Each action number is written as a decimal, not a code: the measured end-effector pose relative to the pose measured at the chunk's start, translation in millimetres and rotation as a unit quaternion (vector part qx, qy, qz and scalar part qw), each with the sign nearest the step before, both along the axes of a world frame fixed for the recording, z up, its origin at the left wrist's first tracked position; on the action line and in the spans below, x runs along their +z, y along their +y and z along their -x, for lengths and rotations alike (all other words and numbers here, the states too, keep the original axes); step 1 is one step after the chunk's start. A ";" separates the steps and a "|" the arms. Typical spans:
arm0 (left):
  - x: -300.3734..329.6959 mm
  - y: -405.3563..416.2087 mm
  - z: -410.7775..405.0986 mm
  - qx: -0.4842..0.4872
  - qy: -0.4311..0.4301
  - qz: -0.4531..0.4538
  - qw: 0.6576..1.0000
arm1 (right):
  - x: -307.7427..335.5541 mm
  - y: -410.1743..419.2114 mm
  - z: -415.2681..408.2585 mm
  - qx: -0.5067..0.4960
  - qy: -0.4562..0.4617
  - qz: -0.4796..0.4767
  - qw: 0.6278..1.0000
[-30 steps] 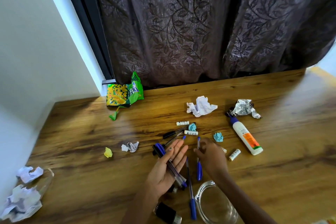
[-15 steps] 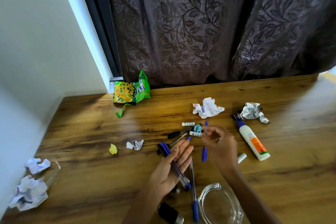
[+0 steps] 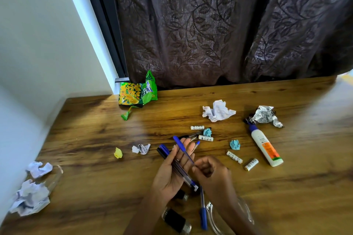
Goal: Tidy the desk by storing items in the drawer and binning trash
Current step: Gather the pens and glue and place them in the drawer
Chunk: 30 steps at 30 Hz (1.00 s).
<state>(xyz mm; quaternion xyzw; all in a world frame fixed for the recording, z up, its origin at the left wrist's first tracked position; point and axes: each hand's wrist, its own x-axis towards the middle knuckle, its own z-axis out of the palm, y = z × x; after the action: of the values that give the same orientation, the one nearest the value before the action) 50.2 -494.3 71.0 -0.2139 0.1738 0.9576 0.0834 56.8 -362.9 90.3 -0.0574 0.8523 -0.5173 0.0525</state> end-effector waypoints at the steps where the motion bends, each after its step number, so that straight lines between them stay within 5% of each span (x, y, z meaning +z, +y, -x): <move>1: -1.2 0.0 0.1 -0.006 0.001 0.009 1.000 | 0.2 0.3 0.1 0.008 -0.010 0.000 1.000; 7: -3.0 2.6 -2.5 -0.053 0.010 0.044 0.998 | 3.7 7.4 7.6 0.140 -0.017 -0.071 0.987; 20: -7.4 -8.4 -4.9 0.040 -0.097 0.013 0.994 | -31.8 8.3 17.1 0.107 -0.044 -0.271 0.956; 24: -5.7 -6.6 -3.8 0.016 -0.076 0.018 0.997 | -29.9 2.1 20.5 0.058 -0.077 -0.207 0.974; 27: -4.2 -6.7 -4.7 0.009 -0.064 0.029 0.997 | -21.4 5.9 27.8 0.009 -0.164 -0.069 0.984; 30: -2.3 -7.5 -5.7 -0.001 -0.052 0.037 0.998 | -7.8 12.0 34.3 -0.082 -0.138 0.019 0.987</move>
<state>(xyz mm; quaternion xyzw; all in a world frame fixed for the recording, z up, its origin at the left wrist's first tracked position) 55.8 -501.8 68.7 -0.2662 0.2050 0.9381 0.0849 22.6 -350.9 82.5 0.0834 0.8287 -0.5389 0.1260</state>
